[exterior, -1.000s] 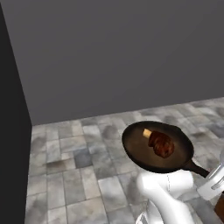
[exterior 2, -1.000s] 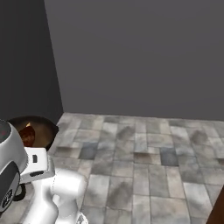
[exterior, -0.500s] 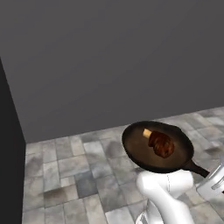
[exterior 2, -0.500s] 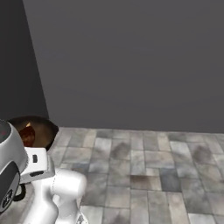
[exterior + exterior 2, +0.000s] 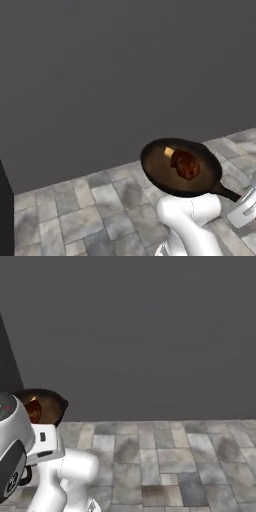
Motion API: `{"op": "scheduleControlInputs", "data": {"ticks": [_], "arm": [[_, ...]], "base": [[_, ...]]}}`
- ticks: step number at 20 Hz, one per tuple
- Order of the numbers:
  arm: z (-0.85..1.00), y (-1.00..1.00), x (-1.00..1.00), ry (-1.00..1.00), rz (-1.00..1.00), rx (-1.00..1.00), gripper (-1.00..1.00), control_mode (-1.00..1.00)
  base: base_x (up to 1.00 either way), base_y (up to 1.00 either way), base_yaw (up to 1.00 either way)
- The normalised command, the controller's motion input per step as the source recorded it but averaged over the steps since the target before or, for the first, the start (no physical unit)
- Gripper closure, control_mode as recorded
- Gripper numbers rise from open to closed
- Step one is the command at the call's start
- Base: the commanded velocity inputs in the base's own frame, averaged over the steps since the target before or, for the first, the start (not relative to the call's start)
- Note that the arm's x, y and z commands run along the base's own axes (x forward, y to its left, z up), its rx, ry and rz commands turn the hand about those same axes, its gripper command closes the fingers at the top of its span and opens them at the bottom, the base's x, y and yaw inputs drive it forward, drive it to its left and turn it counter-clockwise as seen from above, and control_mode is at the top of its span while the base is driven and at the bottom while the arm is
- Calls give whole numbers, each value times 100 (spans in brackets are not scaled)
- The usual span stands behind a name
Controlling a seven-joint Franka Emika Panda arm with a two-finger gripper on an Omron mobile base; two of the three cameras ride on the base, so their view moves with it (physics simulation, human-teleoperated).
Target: Pick up the pan with the steak in it and place it on the dining table. Then place the steak on the plate.
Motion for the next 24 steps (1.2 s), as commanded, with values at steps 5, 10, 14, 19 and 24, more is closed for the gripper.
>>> {"op": "scheduleControlInputs", "data": {"ticks": [5,10,14,19,24], "arm": [[0,0,0,0,0,0,100,100],[0,0,0,0,0,0,100,100],[0,0,0,0,0,0,100,100],[0,0,0,0,0,0,100,100],[0,0,0,0,0,0,100,100]], "base": [[14,10,-49],[0,0,-50],[0,0,-50],[0,0,-50],[0,0,-50]]}}
